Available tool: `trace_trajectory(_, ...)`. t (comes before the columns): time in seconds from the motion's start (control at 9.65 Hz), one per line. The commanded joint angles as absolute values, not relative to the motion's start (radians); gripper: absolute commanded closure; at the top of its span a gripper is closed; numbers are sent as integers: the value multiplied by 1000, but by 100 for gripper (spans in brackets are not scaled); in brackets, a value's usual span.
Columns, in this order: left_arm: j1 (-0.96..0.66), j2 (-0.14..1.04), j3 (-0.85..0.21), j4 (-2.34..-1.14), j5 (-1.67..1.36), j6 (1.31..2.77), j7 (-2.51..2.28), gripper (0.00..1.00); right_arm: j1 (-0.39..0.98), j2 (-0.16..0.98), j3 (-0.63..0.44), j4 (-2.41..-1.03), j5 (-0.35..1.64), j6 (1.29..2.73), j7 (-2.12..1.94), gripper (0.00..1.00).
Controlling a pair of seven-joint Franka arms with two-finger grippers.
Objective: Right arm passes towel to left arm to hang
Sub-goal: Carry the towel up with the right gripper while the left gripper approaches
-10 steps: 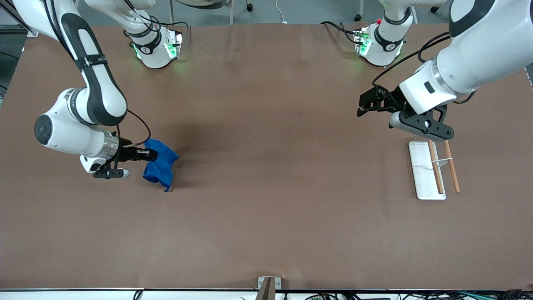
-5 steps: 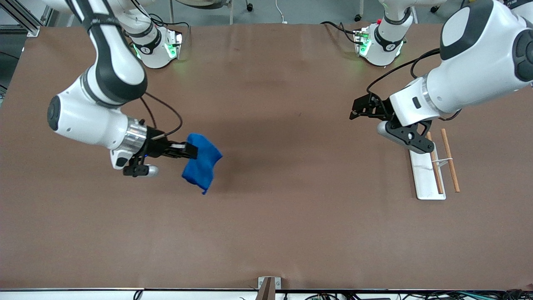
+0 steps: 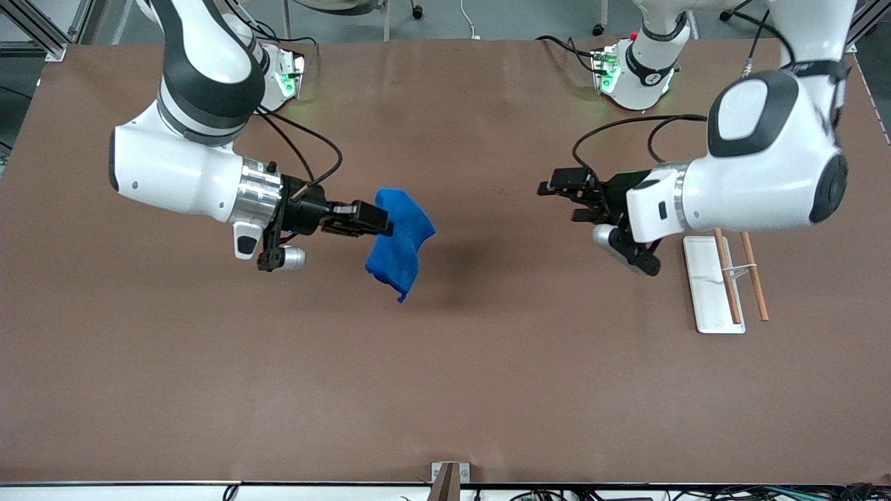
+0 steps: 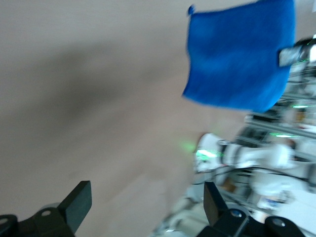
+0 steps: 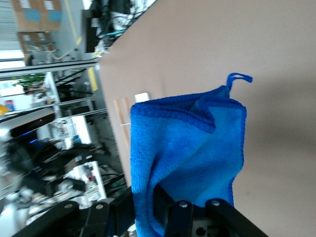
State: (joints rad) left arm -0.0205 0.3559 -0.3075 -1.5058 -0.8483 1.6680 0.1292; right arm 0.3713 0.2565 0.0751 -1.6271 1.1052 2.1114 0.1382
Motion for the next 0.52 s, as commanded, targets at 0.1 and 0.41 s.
trace_trajectory(0.1, 2, 501, -311, -1516, -1169, 1701, 334, 0, 420, 261, 67, -1615, 1368, 2109, -12, 100)
trace_trajectory(0.41, -17, 569, -313, -1519, -1370, 1703, 333, 0, 463, 261, 67, -1603, 1521, 2109, -78, 100)
